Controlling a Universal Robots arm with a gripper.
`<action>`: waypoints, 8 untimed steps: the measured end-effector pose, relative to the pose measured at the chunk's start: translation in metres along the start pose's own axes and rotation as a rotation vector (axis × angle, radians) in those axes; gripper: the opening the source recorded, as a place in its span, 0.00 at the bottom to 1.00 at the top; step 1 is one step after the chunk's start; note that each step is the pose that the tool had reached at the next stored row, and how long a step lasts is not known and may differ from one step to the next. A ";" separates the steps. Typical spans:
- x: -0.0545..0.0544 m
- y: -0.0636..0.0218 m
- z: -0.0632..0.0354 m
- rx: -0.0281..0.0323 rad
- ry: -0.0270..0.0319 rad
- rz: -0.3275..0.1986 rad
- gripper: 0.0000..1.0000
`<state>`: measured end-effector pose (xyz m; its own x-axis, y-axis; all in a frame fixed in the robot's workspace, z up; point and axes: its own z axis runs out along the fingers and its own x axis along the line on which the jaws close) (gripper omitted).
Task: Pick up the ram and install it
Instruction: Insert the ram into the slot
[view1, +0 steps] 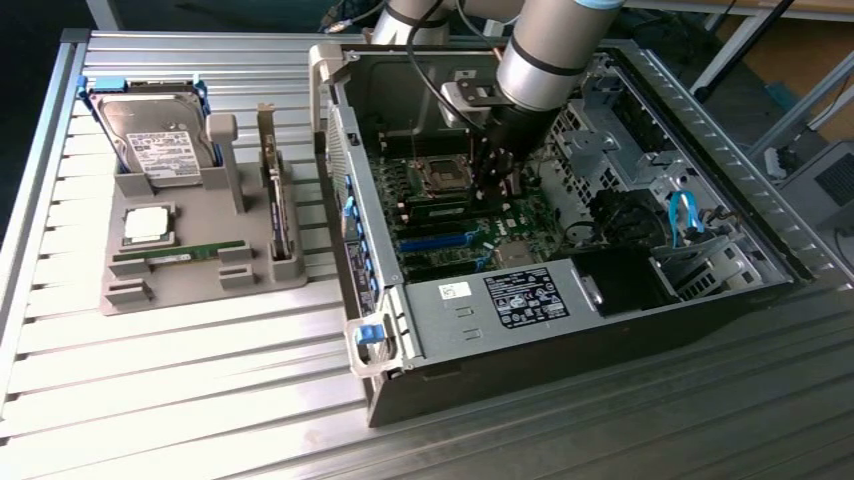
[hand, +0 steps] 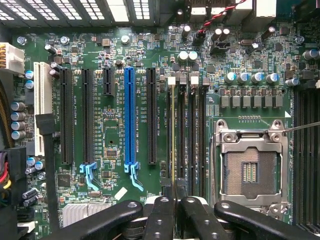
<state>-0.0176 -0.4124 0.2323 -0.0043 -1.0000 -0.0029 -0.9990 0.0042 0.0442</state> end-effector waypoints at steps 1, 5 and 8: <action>0.000 0.0000 0.0000 0.0000 0.0000 0.000 0.12; 0.000 0.0000 0.0000 0.0000 0.0000 0.000 0.19; 0.000 0.0000 0.0000 0.0000 0.0000 0.000 0.19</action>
<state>-0.0176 -0.4124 0.2323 -0.0043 -1.0000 -0.0029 -0.9990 0.0042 0.0442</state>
